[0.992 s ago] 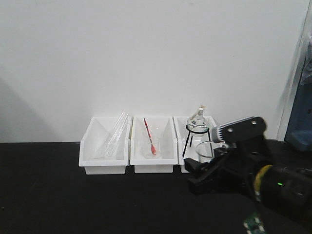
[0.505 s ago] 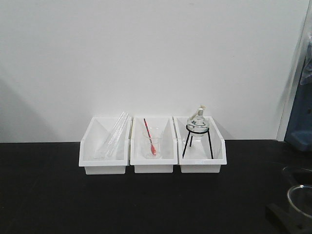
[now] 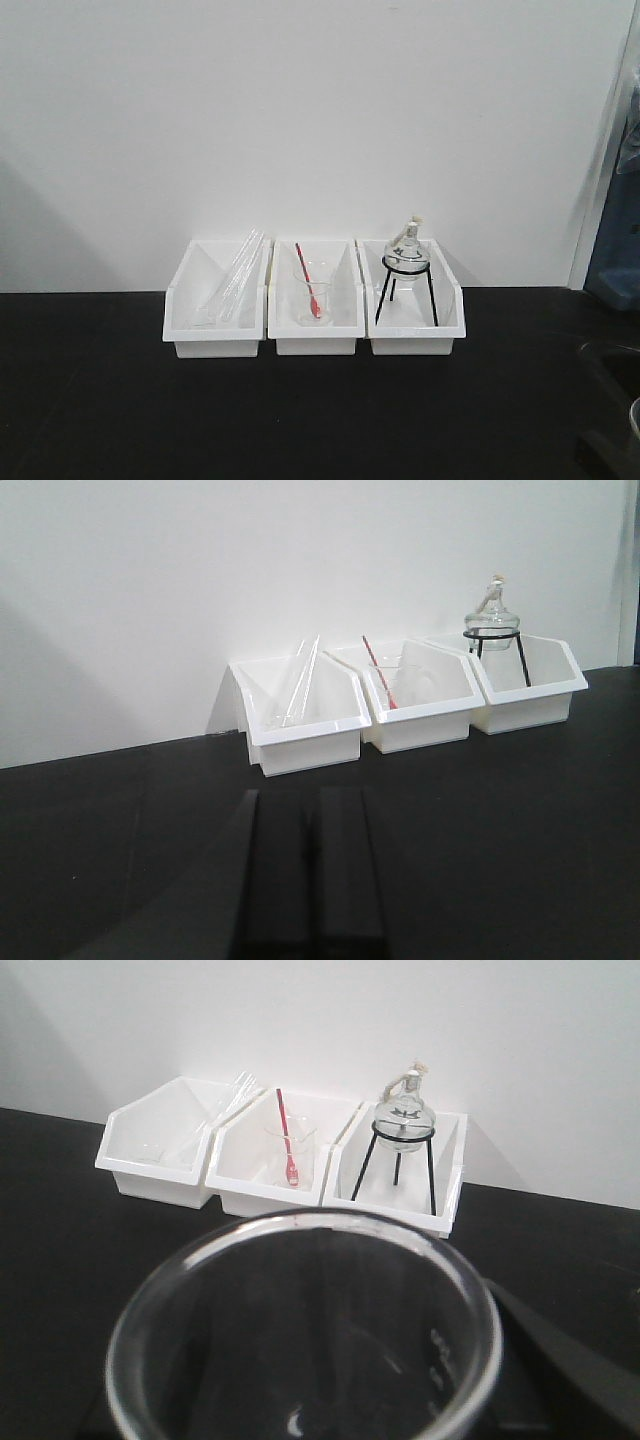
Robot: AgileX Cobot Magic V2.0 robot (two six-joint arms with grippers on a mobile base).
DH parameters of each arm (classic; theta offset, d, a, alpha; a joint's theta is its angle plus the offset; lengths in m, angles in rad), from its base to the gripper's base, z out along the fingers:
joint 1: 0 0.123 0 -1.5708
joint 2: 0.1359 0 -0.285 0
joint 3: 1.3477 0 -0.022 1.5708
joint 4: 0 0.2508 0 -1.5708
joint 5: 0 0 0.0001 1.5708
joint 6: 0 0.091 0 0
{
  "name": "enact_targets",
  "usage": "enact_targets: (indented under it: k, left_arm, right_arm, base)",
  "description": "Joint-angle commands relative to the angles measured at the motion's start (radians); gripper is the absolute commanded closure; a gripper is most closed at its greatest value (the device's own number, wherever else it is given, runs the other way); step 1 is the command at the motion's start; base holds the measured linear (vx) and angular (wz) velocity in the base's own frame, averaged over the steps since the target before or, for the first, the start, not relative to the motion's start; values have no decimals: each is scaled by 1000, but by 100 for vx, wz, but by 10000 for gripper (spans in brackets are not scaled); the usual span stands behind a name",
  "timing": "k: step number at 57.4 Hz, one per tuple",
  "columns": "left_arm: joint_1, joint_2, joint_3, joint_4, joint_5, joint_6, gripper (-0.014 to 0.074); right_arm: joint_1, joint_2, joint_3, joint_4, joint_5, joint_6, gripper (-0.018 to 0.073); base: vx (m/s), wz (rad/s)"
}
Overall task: Pick beaker and place in left cabinet
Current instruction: 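Lift the beaker with the right gripper and pull it back, then drive away from the bench holding the beaker in the right gripper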
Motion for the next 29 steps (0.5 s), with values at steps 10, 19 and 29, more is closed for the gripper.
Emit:
enact_targets:
  k: [10, 19, 29]
  left_arm:
    - [-6, -18, 16, -8, -83, -3, 596]
    - [-6, -18, 16, -8, -83, -3, 596]
    - [-6, -18, 16, -8, -83, -3, 596]
  right_arm:
    - [1, -3, -31, -15, -64, 1, 564]
    - [1, -3, -31, -15, -64, 1, 564]
    - [1, -3, -31, -15, -64, 1, 564]
  base:
    - [0, 1]
    - [-1, 2]
    - [-2, 8]
